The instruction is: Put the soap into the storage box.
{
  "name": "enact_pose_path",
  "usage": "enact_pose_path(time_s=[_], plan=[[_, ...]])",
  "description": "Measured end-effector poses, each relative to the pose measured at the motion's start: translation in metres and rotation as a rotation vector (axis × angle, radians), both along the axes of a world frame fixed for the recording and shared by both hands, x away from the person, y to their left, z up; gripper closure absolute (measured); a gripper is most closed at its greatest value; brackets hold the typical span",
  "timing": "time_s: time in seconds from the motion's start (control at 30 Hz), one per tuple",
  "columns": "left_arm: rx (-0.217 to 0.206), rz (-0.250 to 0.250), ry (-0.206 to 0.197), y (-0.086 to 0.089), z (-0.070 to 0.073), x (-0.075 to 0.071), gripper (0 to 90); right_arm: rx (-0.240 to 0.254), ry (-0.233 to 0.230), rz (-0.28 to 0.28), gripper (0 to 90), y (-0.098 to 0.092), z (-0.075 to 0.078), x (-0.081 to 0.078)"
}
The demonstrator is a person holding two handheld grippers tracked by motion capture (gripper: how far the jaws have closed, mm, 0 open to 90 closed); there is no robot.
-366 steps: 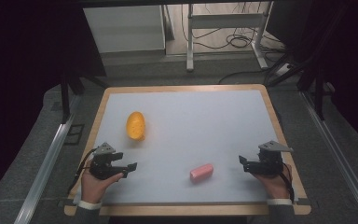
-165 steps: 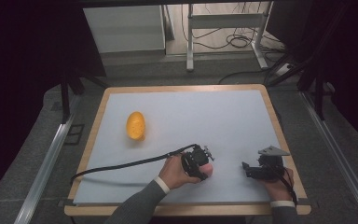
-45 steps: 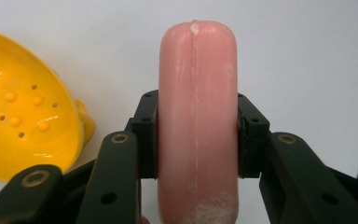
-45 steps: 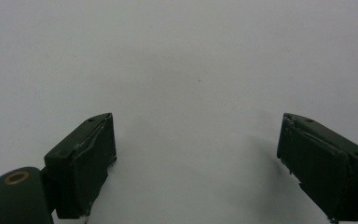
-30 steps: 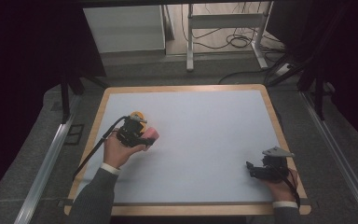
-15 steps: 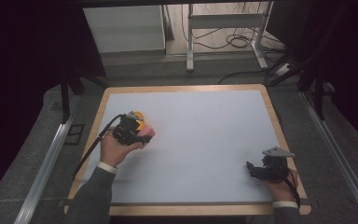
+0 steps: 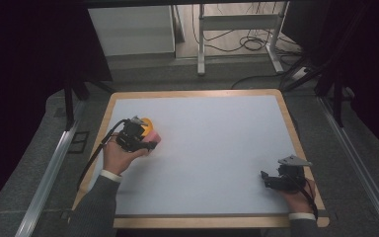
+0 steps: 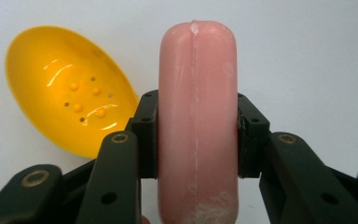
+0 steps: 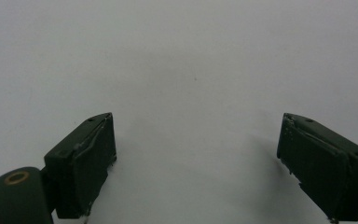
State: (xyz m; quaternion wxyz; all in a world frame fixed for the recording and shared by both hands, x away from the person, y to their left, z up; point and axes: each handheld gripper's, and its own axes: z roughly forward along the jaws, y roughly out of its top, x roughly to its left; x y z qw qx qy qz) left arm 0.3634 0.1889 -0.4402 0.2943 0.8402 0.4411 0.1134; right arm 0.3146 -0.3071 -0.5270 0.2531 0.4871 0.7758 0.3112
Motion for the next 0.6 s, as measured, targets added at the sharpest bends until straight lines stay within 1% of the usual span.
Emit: enact_pose_path(time_s=[0.4,0.6], plan=[[-0.012,0.023,-0.005,0.01,0.006,0.003,60.2,0.001,0.0,-0.001,11.1,0.0,0.0,0.0],[-0.006,0.037,-0.01,0.017,0.008,0.003,60.1,0.0,-0.001,-0.001,11.1,0.0,0.0,0.0]])
